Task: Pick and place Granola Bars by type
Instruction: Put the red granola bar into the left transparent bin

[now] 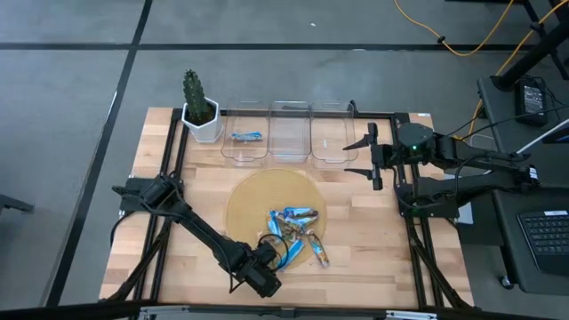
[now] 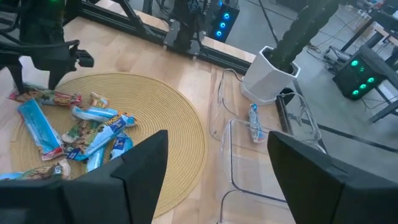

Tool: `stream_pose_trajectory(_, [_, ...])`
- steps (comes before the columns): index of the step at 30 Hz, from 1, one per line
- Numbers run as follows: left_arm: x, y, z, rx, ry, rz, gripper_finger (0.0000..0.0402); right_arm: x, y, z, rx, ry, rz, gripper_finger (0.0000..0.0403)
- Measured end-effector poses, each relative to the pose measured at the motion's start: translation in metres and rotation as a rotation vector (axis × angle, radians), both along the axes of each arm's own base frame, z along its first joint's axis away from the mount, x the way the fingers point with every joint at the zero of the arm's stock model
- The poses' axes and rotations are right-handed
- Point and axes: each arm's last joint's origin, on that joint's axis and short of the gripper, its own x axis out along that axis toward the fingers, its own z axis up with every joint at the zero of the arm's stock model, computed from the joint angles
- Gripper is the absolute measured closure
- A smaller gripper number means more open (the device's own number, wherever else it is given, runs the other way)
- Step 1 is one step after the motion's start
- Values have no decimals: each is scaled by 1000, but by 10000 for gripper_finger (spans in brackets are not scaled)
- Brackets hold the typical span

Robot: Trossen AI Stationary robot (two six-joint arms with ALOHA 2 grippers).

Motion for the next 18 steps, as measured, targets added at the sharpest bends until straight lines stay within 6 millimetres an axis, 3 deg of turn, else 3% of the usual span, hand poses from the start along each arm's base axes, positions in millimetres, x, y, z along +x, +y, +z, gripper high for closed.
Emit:
stream_pose_trajectory(5, [0,0,-1,-14,11,4,236,0,0,0,-1,0,0,126])
stream_pose_trajectory(12, [-2,0,4,-44,23,11,355,0,0,0,-1,-1,0,126])
stream_pose_trajectory(14, [-5,3,14,-37,21,13,384,0,0,0,-1,-1,0,126])
stream_pose_trajectory(18, [-20,15,47,17,19,29,389,0,0,0,-1,-1,0,126])
